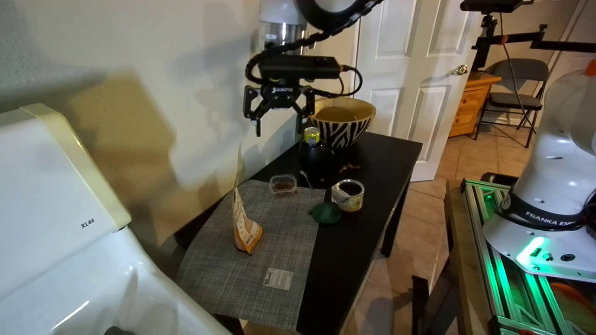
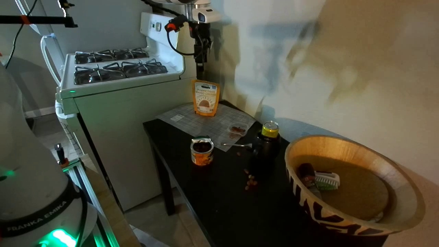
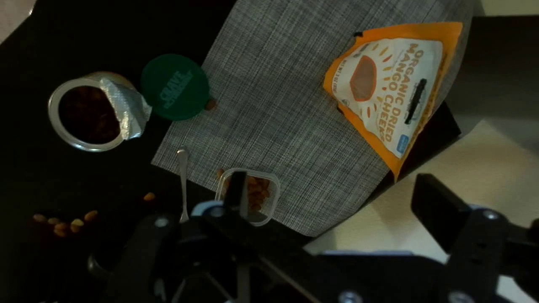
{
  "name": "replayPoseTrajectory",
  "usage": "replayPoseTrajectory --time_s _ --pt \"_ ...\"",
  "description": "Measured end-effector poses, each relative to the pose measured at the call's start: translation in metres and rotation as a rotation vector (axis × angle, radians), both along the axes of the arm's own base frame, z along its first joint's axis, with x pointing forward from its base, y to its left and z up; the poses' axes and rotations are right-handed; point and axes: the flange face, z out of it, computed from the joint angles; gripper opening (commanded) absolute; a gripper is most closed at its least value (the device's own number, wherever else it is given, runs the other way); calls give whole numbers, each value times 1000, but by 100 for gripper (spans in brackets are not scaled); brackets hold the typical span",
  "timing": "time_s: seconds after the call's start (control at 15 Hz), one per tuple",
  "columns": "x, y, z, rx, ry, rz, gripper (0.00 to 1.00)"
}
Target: Put the packet inside the bowl
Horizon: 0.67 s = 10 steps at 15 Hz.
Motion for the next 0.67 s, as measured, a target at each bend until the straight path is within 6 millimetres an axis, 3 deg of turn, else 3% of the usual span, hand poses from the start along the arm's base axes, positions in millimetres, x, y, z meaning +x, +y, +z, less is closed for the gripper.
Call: replayPoseTrajectory --time_s 0.33,0.47,0.67 --pt "71 32 -59 29 73 -133 100" --pt "89 49 -78 33 105 -133 73" --pt "104 72 -100 26 150 -134 49"
